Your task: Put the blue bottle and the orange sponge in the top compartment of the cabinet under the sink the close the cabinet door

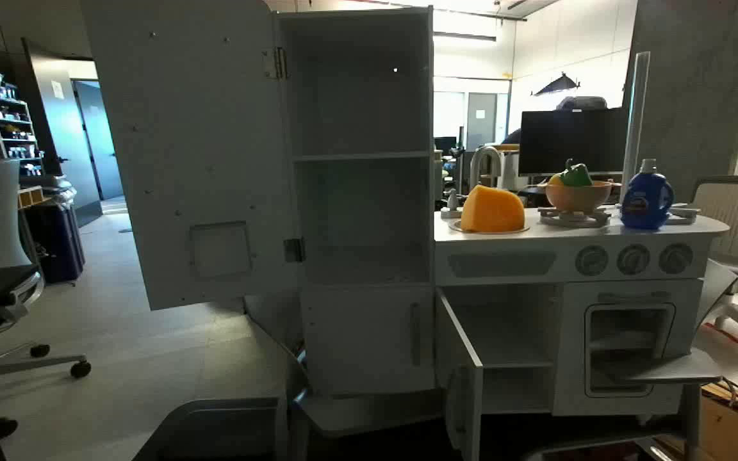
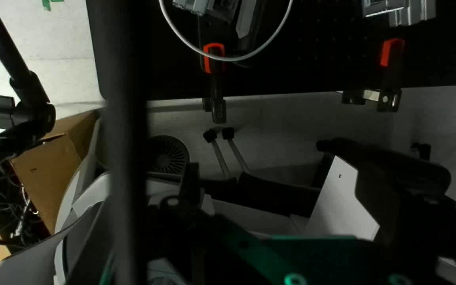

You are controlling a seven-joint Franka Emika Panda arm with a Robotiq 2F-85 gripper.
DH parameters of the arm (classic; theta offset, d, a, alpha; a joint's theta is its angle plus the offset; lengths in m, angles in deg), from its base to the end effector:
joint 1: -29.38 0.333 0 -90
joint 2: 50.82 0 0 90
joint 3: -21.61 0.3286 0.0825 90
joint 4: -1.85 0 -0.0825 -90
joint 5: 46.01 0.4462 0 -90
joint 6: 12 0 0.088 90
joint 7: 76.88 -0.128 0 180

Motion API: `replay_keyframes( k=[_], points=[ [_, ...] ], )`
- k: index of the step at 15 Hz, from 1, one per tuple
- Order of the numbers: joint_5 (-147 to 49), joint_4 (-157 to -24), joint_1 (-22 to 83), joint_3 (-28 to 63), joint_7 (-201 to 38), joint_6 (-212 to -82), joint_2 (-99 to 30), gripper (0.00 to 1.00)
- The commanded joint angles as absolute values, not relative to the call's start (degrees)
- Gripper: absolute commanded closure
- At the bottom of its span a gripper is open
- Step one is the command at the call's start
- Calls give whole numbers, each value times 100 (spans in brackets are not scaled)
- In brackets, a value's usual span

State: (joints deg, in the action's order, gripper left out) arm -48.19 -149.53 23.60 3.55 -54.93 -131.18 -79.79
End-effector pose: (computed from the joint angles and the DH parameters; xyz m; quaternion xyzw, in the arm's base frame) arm 0.3838 -0.1582 0.3489 -0.9974 -0.0150 0.0132 0.0689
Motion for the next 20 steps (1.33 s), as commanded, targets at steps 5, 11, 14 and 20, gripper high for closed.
replay_keyframes(
  k=[5,11,14,20],
  points=[
    [-4763,-14935,2261,454,-5450,-13110,-7965,0],
    [-4613,-14236,2592,1074,-6159,-13480,-7444,0],
    [-4859,-13463,2714,1399,-6335,-13424,-6881,0],
    [-5853,-11939,2592,1460,-5610,-13248,-5351,0]
  ],
)
